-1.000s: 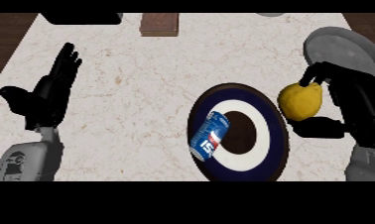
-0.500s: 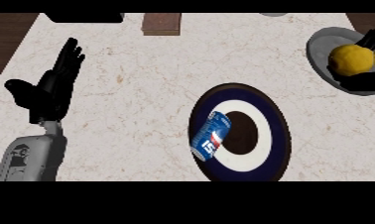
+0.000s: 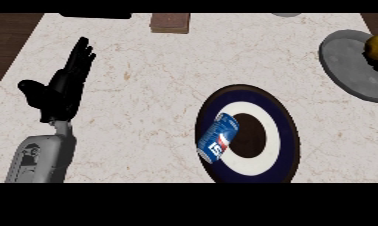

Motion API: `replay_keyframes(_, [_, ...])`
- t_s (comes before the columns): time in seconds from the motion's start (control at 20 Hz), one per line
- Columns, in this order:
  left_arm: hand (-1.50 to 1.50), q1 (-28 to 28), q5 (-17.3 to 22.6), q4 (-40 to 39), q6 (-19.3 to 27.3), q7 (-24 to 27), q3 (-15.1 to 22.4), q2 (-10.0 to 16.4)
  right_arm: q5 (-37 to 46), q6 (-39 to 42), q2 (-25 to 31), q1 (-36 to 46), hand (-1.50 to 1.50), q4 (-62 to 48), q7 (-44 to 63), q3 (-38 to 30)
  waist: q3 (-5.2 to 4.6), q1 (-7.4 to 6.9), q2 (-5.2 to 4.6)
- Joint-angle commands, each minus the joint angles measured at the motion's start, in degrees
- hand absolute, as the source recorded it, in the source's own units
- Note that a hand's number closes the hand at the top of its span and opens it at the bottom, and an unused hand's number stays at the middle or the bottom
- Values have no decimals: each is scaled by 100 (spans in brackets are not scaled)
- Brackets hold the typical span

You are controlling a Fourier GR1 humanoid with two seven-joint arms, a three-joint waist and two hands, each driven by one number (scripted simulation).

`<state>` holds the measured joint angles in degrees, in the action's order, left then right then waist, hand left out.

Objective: Pick the lemon from the plate and place it in the pan

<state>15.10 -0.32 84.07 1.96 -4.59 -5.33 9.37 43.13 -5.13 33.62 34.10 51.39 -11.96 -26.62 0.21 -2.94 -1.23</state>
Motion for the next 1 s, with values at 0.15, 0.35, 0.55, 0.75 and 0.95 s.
replay_keyframes(0.15, [0,153,-91,-19,84,-24,119,-120,105,-858,519,514,150,-2046,-973,-396,23,-136,-85])
replay_keyframes(0.35, [0,246,-79,-16,40,-107,221,-190,134,-1178,560,720,150,-2596,-1184,-484,36,-235,-130])
replay_keyframes(0.55, [0,214,19,-54,-121,88,81,-17,-22,-463,738,859,-150,-3231,-1138,-593,32,-289,-147])
replay_keyframes(0.75, [0,152,-17,-8,-81,71,109,-45,-280,650,625,868,-150,-3747,-1314,-687,41,-267,-120])
replay_keyframes(0.95, [0,157,-34,-61,-61,30,104,-49,-272,731,681,983,-150,-3919,-1574,-707,37,-223,-117])
